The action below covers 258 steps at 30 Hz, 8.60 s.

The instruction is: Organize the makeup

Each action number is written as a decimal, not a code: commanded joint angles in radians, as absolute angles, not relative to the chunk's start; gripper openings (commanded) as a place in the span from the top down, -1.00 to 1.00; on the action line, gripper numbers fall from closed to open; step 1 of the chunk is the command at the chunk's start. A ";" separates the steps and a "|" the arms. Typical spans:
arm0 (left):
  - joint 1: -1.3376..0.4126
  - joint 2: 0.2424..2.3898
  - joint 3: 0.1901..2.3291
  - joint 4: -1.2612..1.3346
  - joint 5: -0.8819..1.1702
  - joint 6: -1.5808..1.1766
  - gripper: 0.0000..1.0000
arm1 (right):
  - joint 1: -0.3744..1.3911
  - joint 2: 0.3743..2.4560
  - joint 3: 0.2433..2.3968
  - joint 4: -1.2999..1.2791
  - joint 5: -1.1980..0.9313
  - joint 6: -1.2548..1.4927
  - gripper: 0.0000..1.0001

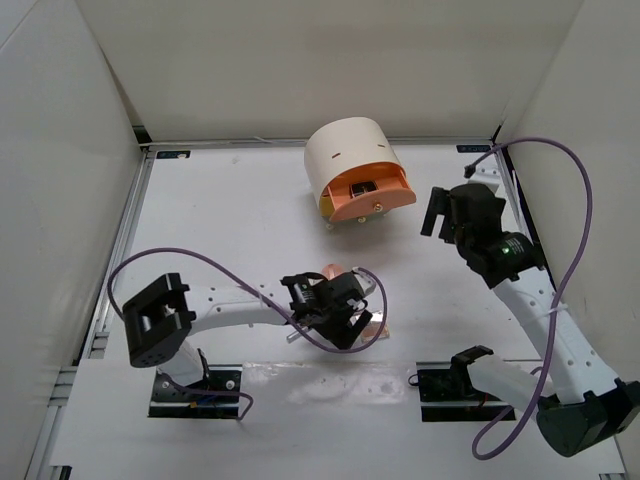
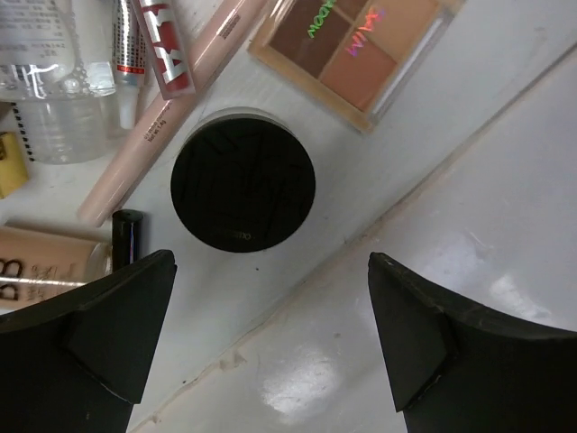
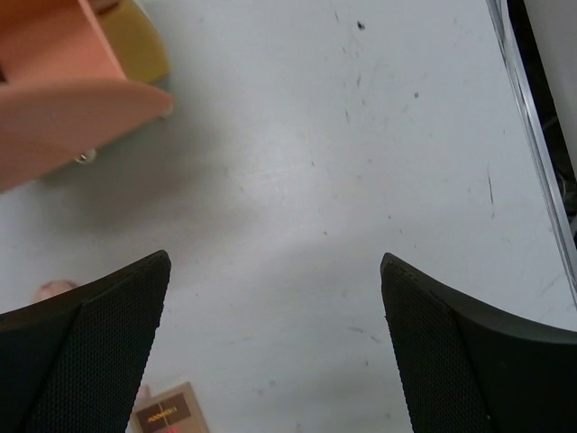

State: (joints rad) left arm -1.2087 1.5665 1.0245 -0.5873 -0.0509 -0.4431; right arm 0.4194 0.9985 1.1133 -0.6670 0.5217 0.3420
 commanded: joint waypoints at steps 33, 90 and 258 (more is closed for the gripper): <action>-1.212 1.393 1.288 -0.742 -0.429 -0.473 0.06 | 0.393 0.927 1.006 -0.747 0.616 0.436 -0.98; -0.821 1.375 1.446 -0.626 -0.393 -0.336 -0.97 | 0.804 1.152 0.897 -0.703 0.230 0.359 -0.98; -0.719 1.605 1.553 -0.246 -0.181 -0.491 0.81 | 0.476 1.289 1.361 -0.408 0.359 0.129 -0.98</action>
State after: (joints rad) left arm -0.7101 1.6569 1.5772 -0.2798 -0.1768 -0.4961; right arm 0.4824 1.3140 1.3575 -0.4232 0.3561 0.1234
